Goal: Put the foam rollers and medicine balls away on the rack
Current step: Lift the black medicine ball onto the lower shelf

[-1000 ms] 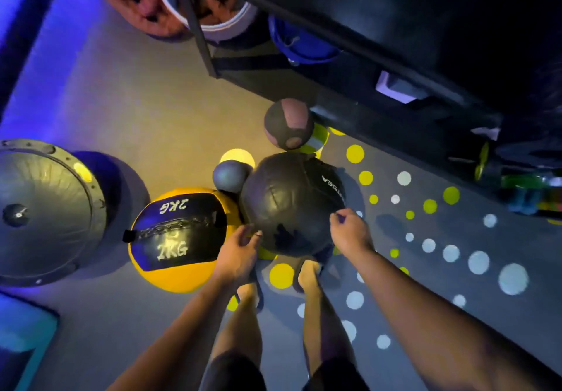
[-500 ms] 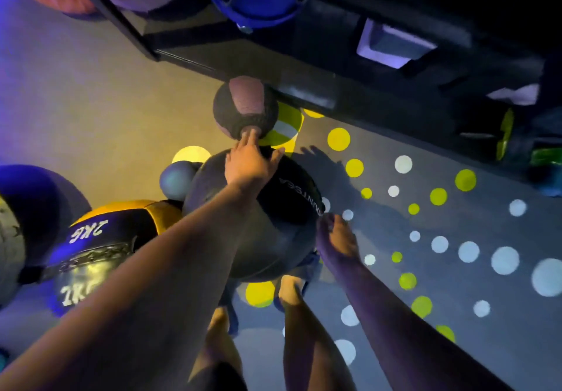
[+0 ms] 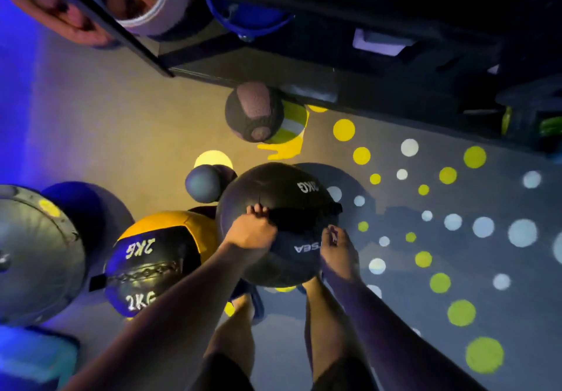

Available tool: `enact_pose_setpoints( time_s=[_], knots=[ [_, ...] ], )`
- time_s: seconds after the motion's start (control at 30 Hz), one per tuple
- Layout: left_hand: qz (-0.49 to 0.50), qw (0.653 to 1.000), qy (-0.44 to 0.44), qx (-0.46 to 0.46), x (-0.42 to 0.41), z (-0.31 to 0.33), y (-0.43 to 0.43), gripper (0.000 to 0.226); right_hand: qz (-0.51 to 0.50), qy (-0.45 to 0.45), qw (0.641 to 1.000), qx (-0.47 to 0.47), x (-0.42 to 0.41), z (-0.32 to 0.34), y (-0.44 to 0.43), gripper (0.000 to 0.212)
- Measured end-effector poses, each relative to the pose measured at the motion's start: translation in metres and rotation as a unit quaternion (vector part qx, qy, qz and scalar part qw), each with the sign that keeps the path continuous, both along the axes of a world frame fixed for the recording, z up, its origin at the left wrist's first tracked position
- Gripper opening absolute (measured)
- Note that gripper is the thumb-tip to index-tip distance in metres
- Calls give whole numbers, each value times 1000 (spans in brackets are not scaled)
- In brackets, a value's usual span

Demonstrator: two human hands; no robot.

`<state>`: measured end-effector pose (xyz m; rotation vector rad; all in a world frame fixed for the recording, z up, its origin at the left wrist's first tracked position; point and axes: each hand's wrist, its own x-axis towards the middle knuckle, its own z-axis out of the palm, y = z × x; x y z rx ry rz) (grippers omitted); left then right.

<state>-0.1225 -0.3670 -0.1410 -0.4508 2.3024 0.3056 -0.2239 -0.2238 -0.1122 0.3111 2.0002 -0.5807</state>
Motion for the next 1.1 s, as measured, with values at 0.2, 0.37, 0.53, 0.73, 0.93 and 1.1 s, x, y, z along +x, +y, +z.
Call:
enact_pose_setpoints(
  time_s=[0.2,0.37,0.53,0.73,0.93,1.1],
  knots=[
    [-21,987,157,-22,33,71,-24,34,15,52,994,93,0,48,-5,47],
    [-20,947,311,-76,18,235,-68,17,-107,9,992,64,-4,148,2,99],
    [54,890,435,-126,1,396,-127,32,-303,-207,917,-155,25,269,-40,111],
    [30,801,554,-225,-65,511,-175,27,-405,-132,855,-297,10,436,-142,74],
    [47,797,579,-162,-139,477,-187,42,-409,-36,853,-322,-79,437,-175,65],
    [114,904,411,-10,-168,406,-174,46,-209,127,939,-244,-147,392,-179,79]
  ],
)
